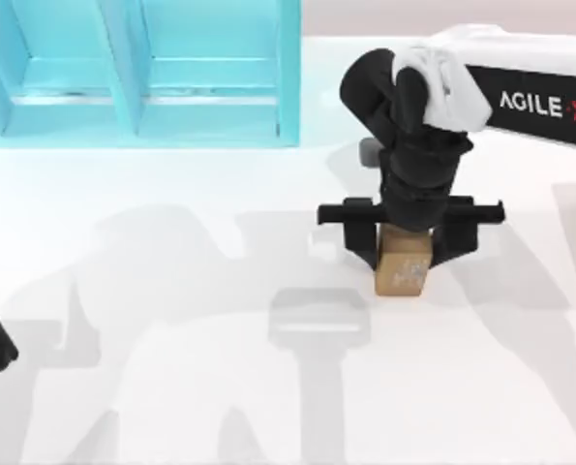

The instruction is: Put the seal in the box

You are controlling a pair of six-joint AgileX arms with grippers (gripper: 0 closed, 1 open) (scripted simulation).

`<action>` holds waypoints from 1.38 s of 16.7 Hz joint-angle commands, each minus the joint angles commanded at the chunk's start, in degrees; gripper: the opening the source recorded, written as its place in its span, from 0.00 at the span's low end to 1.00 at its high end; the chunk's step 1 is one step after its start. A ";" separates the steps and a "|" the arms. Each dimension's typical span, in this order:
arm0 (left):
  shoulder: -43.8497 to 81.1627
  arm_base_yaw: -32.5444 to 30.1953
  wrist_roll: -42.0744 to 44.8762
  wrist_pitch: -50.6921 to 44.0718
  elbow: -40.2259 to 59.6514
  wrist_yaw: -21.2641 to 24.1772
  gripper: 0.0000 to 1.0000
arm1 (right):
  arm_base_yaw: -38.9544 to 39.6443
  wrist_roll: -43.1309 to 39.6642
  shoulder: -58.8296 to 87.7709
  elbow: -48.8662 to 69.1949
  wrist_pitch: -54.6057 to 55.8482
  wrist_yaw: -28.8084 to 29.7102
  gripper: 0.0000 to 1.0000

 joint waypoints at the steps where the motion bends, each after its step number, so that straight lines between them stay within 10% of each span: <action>1: 0.00 0.00 0.00 0.00 0.00 0.00 1.00 | 0.00 0.00 0.00 0.00 0.00 0.00 0.17; 4: 0.00 0.00 0.00 0.00 0.00 0.00 1.00 | 0.00 0.00 0.00 0.00 0.00 0.00 0.00; 23: 0.00 0.00 0.00 0.00 0.00 0.00 1.00 | -0.30 -0.12 -2.92 17.33 -20.36 0.04 0.00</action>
